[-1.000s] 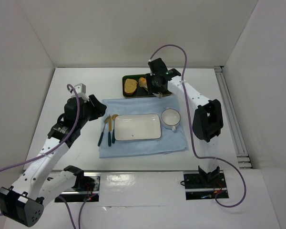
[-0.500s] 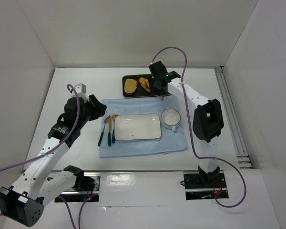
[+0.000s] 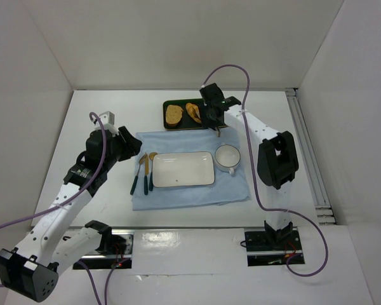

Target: Place the bread

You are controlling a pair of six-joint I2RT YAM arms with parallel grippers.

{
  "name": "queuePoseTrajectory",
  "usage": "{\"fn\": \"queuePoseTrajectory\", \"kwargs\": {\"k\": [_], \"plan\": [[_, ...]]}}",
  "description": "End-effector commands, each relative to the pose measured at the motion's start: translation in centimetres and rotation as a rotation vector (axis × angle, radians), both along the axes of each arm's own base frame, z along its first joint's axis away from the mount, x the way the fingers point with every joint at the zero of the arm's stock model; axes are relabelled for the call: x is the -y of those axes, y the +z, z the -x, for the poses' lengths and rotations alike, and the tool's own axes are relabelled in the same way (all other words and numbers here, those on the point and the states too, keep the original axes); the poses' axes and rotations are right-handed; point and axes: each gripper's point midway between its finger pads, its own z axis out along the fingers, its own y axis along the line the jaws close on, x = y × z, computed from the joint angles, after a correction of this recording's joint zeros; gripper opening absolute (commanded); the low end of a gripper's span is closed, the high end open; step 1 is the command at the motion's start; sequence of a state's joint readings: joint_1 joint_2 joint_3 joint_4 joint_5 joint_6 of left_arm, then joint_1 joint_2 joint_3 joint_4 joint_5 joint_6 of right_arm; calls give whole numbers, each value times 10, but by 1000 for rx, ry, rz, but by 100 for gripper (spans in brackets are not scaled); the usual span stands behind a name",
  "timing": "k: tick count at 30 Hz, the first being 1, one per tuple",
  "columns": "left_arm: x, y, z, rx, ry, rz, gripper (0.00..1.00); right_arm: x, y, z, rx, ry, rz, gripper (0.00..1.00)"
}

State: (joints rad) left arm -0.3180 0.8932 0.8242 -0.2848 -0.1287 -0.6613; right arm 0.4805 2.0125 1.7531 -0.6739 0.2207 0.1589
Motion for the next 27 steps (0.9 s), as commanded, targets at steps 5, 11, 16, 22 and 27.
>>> {"fn": "queuePoseTrajectory", "kwargs": {"k": [5,11,16,22,27], "plan": [[1,8,-3,25,14,21,60,-4,15,-12,33,-4,-64,58],[1,5,-4,17,14,18,60,-2,15,-13,20,-7,-94,59],[1,5,-4,17,14,18,60,-6,8,-9,-9,11,-108,59],[1,1,-3,8,14,15,60,-6,-10,-5,-60,14,-93,59],[1,3,-5,17,14,18,60,-9,-21,0,-90,22,-79,59]]}}
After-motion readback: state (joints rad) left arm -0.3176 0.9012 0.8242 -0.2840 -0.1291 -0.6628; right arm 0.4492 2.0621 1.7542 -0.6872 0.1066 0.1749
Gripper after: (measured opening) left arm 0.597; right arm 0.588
